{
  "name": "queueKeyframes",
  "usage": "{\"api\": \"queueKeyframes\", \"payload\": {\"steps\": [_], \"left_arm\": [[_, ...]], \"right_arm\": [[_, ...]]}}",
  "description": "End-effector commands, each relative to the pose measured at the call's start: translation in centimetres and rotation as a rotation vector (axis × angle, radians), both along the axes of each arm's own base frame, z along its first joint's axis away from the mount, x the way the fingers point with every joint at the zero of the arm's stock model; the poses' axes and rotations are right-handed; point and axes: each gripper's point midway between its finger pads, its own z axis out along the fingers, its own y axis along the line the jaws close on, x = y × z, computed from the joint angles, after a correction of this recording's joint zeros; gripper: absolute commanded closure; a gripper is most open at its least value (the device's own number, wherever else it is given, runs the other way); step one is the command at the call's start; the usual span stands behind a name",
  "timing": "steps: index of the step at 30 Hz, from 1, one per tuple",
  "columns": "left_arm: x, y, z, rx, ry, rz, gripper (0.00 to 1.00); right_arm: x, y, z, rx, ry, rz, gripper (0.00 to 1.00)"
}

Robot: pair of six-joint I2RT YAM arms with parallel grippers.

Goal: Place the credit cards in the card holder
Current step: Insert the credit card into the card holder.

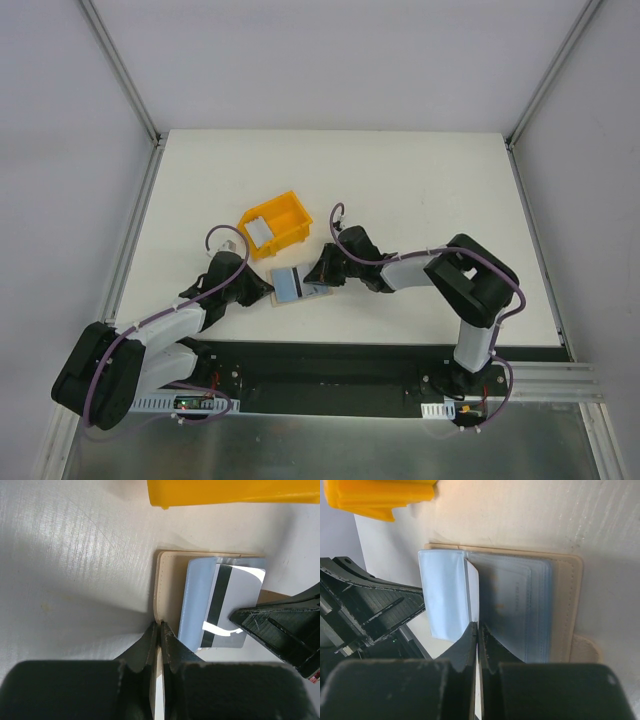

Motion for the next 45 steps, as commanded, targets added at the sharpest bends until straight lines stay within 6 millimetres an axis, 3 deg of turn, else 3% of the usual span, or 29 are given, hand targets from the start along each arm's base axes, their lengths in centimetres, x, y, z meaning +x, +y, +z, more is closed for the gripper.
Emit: {"api": "queueKeyframes", "payload": {"steps": [1, 8, 18, 26, 32, 40, 45], "left_arm": [[-1.2, 0.7, -1.3, 0.041, 0.060, -0.010, 1.00], [-1.3, 0.8, -1.4, 0.040, 0.059, -0.005, 1.00], [-1.2, 0.8, -1.5, 0.044, 0.060, -0.008, 1.00], [-1.3, 0.7, -1.5, 0.040, 0.059, -0.009, 1.00], [-1.3, 0.7, -1.4, 0.037, 0.057, -0.009, 1.00], [-1.3, 0.7, -1.4, 0.036, 0.055, -0.007, 1.00], [-1.4, 0.8, -1.6, 0.038, 0.060, -0.007, 1.00]], "right_arm": [[-0.2, -2.4, -2.3, -0.133, 0.005, -0.039, 0.99], [0.9, -2.4, -1.9, -0.135, -0.006, -0.039, 0.99], [-2.1, -1.6, -2.6, -0.113, 0.089, 0.043, 0.99], [-2.7, -0.7, -3.0, -0.095, 0.116, 0.062, 0.99], [-1.6, -0.1, -2.8, -0.078, 0.104, 0.044, 1.00], [1.2, -1.1, -1.8, -0.072, 0.031, -0.015, 0.99], [1.4, -1.3, -1.8, -0.076, 0.010, 0.000, 1.00]]}}
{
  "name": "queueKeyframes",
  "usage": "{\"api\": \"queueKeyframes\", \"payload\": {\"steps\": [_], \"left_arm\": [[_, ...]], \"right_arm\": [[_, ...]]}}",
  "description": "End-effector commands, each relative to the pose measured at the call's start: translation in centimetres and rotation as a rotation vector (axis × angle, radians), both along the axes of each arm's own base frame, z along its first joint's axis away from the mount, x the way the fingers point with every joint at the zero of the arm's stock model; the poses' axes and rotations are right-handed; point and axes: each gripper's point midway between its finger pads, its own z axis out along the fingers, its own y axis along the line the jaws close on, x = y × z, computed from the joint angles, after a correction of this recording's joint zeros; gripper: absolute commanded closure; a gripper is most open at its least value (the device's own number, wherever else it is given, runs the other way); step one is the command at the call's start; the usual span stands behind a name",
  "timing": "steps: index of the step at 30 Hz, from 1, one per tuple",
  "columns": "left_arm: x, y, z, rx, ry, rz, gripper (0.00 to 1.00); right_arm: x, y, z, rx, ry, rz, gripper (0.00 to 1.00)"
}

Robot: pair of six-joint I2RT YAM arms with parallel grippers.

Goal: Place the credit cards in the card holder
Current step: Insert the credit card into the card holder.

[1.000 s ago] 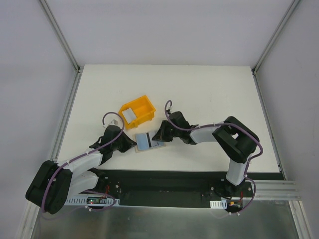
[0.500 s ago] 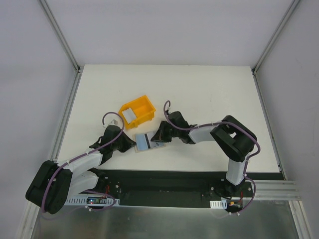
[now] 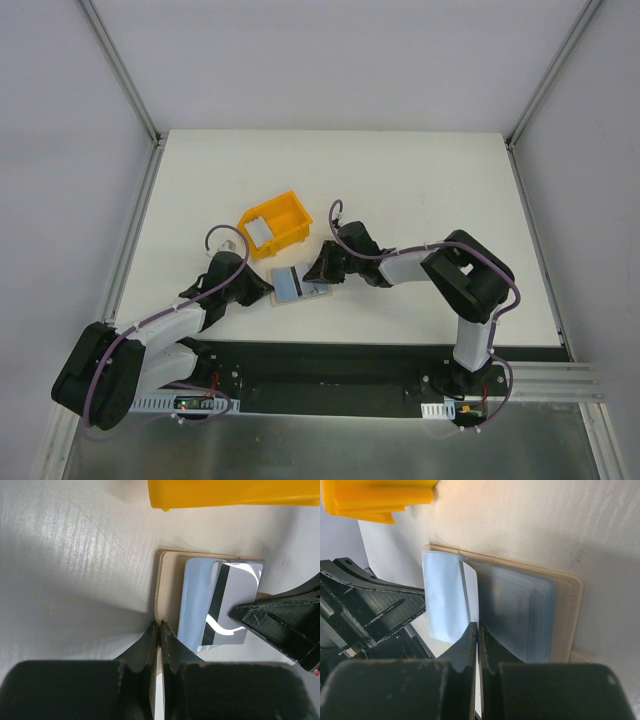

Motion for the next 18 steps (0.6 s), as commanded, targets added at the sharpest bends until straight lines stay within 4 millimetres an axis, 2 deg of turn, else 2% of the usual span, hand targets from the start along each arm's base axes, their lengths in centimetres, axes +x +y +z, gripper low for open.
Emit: {"api": "queueKeyframes", "payload": {"steps": [1, 11, 18], "left_arm": [[-1.3, 0.8, -1.5, 0.039, 0.058, -0.006, 1.00], [-1.4, 0.7, -1.7, 0.038, 0.064, -0.007, 1.00], [-1.4, 0.7, -1.7, 0.037, 0.066, -0.008, 1.00]], "right_arm": [[0.7, -1.3, -1.6, -0.077, -0.027, -0.014, 0.99], [-0.7, 0.4, -0.9, 0.005, 0.007, 0.027, 0.99], [-1.2, 0.8, -1.1, 0.041, 0.020, -0.041, 0.99]]}}
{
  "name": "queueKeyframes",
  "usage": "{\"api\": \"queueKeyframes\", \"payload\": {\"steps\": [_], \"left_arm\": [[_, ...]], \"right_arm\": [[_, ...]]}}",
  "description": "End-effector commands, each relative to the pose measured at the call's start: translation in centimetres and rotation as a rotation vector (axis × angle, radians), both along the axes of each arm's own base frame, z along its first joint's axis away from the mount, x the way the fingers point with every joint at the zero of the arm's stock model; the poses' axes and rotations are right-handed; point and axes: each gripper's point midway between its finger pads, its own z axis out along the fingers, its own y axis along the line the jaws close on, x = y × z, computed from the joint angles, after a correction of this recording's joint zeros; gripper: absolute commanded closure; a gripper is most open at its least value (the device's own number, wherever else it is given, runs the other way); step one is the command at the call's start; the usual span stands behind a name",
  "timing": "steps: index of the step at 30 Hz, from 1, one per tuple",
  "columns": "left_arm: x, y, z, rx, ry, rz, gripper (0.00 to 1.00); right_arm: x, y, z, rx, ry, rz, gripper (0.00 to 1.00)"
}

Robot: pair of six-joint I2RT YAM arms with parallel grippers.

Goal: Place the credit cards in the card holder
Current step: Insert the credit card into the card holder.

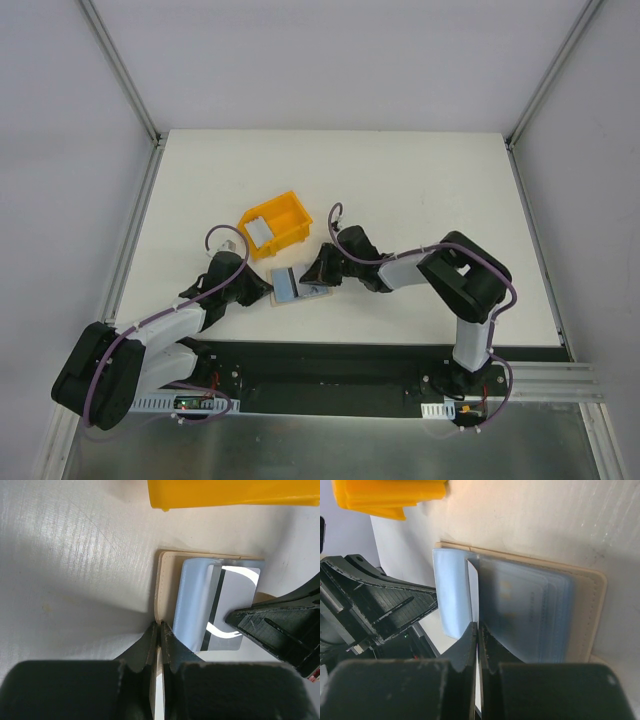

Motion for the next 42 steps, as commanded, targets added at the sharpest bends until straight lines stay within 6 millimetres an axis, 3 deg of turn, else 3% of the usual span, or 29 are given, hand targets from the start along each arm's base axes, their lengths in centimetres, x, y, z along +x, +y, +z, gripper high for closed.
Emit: {"api": "queueKeyframes", "payload": {"steps": [1, 10, 19, 26, 36, 42], "left_arm": [[-1.5, 0.7, -1.8, 0.038, 0.069, -0.007, 1.00], [-1.4, 0.7, -1.8, 0.034, 0.066, -0.007, 1.00], [-1.4, 0.7, -1.8, 0.038, 0.065, -0.007, 1.00], [-1.3, 0.6, -1.8, 0.039, 0.065, -0.019, 1.00], [-1.4, 0.6, -1.8, 0.036, 0.066, -0.016, 1.00], [-1.4, 0.5, -1.8, 0.035, 0.067, -0.021, 1.00]], "right_arm": [[-0.6, -0.1, -1.4, -0.001, 0.033, -0.066, 0.99], [-1.2, 1.6, -1.2, 0.015, 0.026, -0.044, 0.92], [0.2, -1.3, -1.0, -0.154, -0.057, -0.036, 0.73], [-0.1, -1.5, -1.0, -0.236, -0.092, 0.024, 0.70], [0.1, -3.4, -0.2, -0.375, -0.162, 0.048, 0.66], [-0.6, -2.1, -0.2, -0.327, -0.132, 0.086, 0.67]]}}
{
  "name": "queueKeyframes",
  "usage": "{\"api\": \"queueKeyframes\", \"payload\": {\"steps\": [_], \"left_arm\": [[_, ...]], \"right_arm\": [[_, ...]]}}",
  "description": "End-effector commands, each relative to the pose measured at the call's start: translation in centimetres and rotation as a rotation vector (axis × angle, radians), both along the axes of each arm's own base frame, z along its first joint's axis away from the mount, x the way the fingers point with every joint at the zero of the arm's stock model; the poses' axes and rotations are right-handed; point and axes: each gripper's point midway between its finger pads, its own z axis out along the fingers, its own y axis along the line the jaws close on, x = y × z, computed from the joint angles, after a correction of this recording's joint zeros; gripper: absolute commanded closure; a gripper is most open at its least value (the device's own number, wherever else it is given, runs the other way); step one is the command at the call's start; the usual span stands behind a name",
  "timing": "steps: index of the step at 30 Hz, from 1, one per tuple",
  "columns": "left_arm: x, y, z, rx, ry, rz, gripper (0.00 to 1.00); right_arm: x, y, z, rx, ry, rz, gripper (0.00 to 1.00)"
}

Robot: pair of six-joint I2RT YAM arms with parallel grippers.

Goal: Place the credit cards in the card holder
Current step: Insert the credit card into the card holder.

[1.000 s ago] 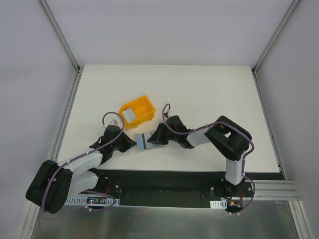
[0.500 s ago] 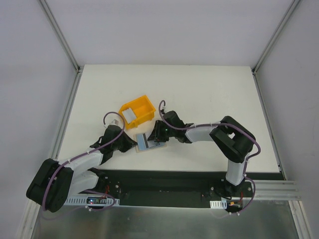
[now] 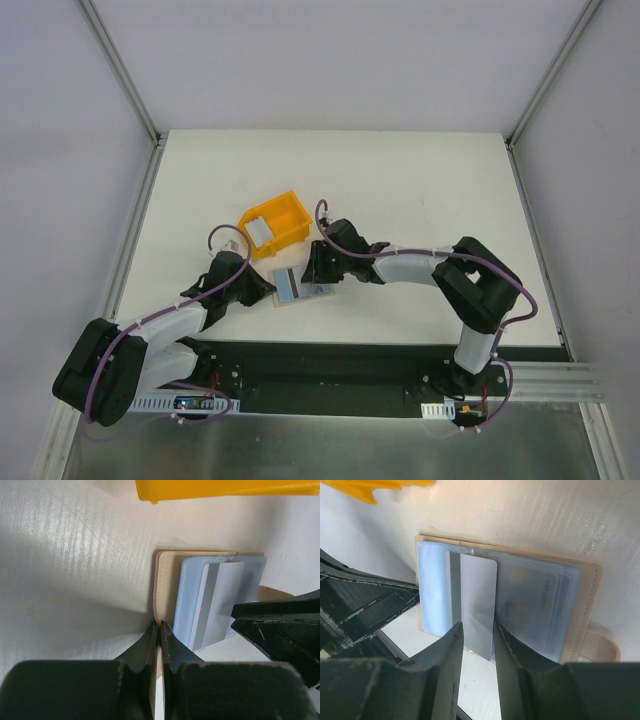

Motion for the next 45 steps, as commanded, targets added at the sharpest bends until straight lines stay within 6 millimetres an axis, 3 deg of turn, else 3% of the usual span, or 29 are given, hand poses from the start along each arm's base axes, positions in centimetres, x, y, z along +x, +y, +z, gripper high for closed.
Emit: {"api": "queueKeyframes", "payload": {"steps": [1, 19, 29, 32, 36, 42, 45], "left_arm": [[-1.4, 0.8, -1.7, 0.047, 0.066, -0.010, 1.00], [-1.4, 0.8, -1.7, 0.040, 0.061, -0.008, 1.00], [-1.5, 0.8, -1.8, 0.039, 0.064, -0.006, 1.00], [-1.5, 0.8, -1.7, 0.039, 0.060, -0.008, 1.00], [-1.4, 0.8, -1.7, 0.038, 0.053, -0.007, 1.00], [-1.5, 0.8, -1.7, 0.038, 0.054, -0.013, 1.00], [-1.4, 0.7, -1.6, 0.037, 0.051, -0.013, 1.00]], "right_arm": [[-0.5, -0.5, -0.7, -0.049, 0.019, 0.024, 0.67], [-1.6, 4.3, 1.0, 0.053, 0.045, 0.161, 0.71], [-1.4, 5.3, 1.9, 0.076, 0.022, 0.196, 0.70], [-1.1, 4.6, 2.0, 0.050, -0.008, 0.178, 0.70], [-0.1, 2.1, 1.6, -0.064, -0.077, 0.131, 0.68], [0.0, -2.0, -1.0, -0.297, -0.051, 0.084, 0.68], [-0.3, -2.3, -1.1, -0.304, -0.050, 0.088, 0.68]]}}
